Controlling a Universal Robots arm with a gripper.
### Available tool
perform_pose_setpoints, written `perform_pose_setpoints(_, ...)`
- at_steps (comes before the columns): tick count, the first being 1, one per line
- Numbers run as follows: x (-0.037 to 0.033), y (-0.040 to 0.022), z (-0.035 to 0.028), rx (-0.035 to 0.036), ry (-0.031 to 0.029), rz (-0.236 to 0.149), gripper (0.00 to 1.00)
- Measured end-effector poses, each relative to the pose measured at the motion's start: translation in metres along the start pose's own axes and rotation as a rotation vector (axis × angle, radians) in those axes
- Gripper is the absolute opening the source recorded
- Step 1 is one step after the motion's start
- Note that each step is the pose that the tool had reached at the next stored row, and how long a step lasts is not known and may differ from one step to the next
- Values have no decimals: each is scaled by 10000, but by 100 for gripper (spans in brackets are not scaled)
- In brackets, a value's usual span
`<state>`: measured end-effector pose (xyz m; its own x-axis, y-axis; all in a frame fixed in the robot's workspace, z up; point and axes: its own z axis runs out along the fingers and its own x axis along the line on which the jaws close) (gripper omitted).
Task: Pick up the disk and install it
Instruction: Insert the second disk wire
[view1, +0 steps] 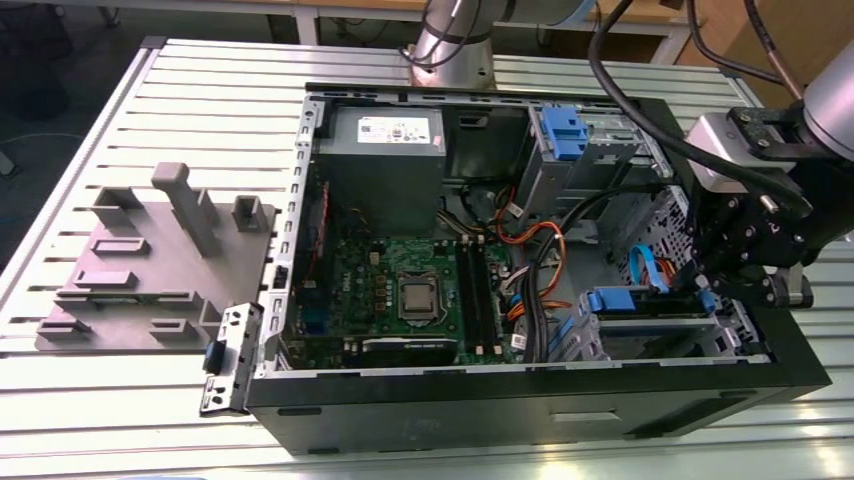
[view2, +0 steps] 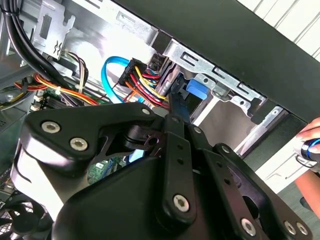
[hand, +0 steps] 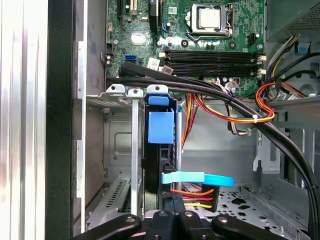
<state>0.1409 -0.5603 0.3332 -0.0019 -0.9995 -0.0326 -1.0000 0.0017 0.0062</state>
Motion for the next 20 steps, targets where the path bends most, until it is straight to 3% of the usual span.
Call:
perform_pose_setpoints(3,0,0,-9,-1,-7,0,11)
perform_pose_setpoints(20,-8,2,-233,0,0,0,11)
